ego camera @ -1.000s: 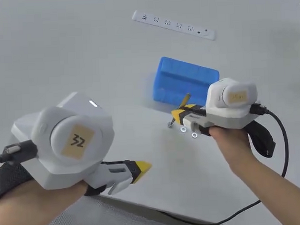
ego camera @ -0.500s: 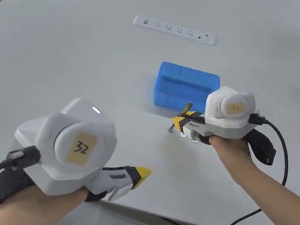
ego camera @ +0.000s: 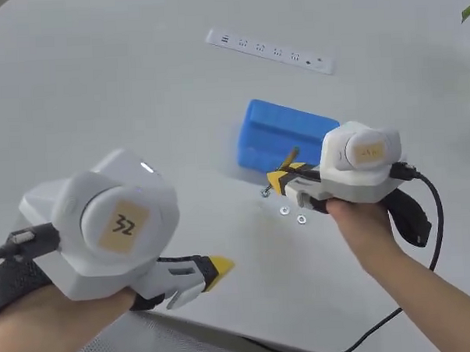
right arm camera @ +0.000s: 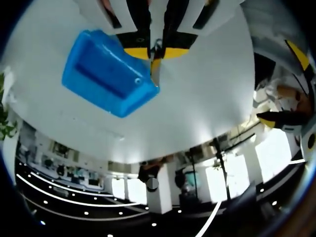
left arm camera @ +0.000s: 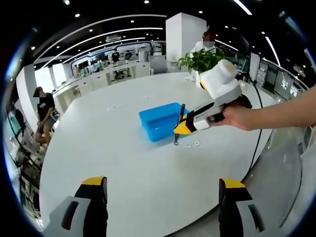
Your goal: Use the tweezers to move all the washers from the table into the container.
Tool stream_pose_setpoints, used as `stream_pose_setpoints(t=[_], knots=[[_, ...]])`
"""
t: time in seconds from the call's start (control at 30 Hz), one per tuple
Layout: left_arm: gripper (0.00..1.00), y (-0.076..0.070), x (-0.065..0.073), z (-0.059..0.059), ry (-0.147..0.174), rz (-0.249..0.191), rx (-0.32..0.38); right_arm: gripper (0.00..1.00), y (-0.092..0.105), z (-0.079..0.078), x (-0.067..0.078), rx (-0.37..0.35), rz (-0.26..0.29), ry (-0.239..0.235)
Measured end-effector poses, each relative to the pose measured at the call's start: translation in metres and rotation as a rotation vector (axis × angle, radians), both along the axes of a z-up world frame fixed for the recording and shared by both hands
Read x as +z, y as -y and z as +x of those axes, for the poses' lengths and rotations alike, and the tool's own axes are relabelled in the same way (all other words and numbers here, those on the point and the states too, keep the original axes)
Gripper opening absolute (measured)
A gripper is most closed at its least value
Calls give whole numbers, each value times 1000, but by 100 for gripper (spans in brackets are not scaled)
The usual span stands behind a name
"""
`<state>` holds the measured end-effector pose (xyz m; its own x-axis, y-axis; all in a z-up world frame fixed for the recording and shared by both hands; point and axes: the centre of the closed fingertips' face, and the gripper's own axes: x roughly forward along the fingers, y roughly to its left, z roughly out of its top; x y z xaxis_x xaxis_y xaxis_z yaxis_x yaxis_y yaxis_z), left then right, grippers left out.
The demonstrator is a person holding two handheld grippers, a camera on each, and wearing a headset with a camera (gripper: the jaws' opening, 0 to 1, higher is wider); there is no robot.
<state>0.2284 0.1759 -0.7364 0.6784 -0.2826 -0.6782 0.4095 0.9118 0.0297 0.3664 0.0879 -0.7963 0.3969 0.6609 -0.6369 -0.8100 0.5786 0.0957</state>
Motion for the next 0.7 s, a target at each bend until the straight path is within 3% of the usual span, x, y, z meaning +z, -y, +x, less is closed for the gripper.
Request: stream_pose_setpoints(t=[0.3, 0.7], knots=[[96, 1, 2, 0, 7, -4, -3, 4, -5, 1, 25, -14, 23, 30], [95, -3, -1, 0, 3, -3, 4, 4, -13, 14, 45, -17, 41, 67]])
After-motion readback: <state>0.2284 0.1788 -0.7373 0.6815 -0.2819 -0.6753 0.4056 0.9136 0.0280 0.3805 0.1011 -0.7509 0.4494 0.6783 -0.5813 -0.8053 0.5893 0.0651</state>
